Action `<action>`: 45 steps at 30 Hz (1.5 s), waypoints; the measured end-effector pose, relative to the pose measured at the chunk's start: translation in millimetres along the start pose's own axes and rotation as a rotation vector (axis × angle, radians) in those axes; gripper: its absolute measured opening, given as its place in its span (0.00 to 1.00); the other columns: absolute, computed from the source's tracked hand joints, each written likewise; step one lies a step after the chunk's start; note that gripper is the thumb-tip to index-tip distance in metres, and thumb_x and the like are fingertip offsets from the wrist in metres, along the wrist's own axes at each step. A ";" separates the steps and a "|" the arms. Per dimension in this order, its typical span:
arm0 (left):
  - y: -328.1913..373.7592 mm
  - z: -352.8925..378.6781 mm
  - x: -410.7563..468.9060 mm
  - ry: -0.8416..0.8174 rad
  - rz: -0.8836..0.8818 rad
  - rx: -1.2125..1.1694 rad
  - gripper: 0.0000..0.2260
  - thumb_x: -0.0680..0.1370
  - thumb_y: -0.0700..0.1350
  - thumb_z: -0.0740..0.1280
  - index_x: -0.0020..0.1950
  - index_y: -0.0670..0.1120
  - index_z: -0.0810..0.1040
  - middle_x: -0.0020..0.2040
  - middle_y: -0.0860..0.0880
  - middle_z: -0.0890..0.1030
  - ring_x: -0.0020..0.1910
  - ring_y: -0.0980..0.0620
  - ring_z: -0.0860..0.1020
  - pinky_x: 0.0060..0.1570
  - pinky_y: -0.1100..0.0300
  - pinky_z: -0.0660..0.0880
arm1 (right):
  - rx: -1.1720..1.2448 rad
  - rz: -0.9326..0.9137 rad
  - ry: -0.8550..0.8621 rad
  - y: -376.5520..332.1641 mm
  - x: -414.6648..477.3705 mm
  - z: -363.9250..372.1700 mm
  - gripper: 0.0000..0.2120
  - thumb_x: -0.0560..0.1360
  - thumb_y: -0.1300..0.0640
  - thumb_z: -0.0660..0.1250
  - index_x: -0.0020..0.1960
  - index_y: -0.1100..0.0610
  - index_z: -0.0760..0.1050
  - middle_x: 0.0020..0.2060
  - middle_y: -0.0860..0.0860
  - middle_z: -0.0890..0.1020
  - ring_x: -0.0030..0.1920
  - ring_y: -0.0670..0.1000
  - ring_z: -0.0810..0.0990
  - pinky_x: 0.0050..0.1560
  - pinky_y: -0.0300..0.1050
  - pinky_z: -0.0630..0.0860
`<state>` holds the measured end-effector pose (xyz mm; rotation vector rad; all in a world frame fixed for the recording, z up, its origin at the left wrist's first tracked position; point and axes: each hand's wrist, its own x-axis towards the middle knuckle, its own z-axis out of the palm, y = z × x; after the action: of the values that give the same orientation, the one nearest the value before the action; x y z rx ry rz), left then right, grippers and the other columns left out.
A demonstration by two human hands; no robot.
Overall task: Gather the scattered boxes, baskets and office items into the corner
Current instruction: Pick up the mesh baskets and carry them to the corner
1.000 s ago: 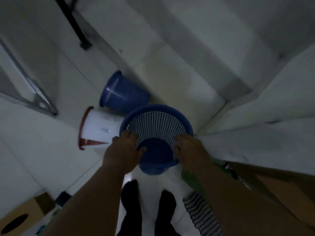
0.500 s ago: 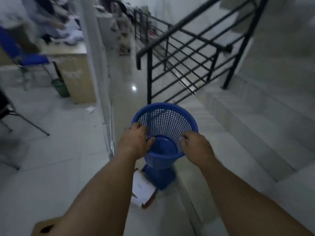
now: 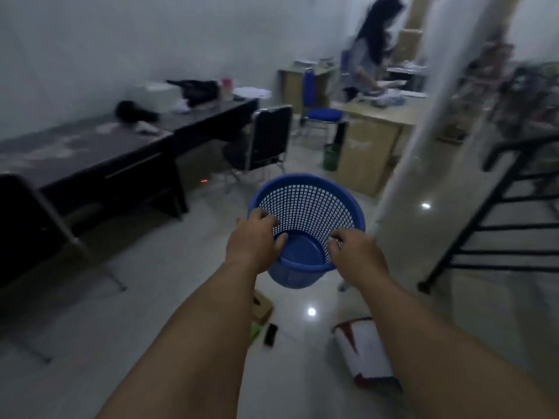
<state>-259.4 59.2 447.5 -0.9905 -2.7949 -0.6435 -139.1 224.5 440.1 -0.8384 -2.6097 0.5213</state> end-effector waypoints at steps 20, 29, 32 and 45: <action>-453.1 -243.5 -371.3 0.255 -1.005 0.213 0.18 0.77 0.58 0.64 0.63 0.51 0.75 0.65 0.51 0.70 0.59 0.46 0.72 0.56 0.48 0.74 | 0.149 -0.839 -0.628 -545.9 -209.8 258.9 0.11 0.78 0.47 0.59 0.52 0.49 0.78 0.45 0.53 0.82 0.44 0.55 0.78 0.42 0.47 0.76; -553.7 -266.4 -395.7 0.334 -1.266 0.206 0.20 0.77 0.59 0.64 0.65 0.52 0.74 0.67 0.52 0.69 0.60 0.48 0.71 0.56 0.51 0.74 | 0.133 -1.104 -0.774 -684.8 -216.0 341.1 0.10 0.78 0.49 0.61 0.52 0.51 0.79 0.48 0.53 0.83 0.46 0.55 0.80 0.47 0.49 0.78; -585.8 -276.1 -409.6 0.359 -1.381 0.195 0.20 0.77 0.60 0.63 0.65 0.52 0.73 0.67 0.53 0.68 0.60 0.48 0.70 0.57 0.52 0.74 | 0.108 -1.232 -0.816 -735.0 -227.4 367.1 0.11 0.77 0.50 0.62 0.53 0.52 0.80 0.49 0.52 0.83 0.48 0.55 0.80 0.49 0.49 0.78; -748.1 -334.9 -567.2 0.344 -1.655 0.163 0.21 0.77 0.61 0.63 0.65 0.51 0.75 0.66 0.52 0.70 0.62 0.47 0.71 0.58 0.50 0.73 | 0.132 -1.435 -0.989 -916.6 -399.0 479.3 0.13 0.79 0.49 0.60 0.58 0.52 0.79 0.53 0.51 0.81 0.49 0.51 0.79 0.50 0.49 0.79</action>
<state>-294.8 -932.3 350.9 1.5082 -2.6081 -0.4970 -481.3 -825.6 342.8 1.6760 -2.9439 0.6621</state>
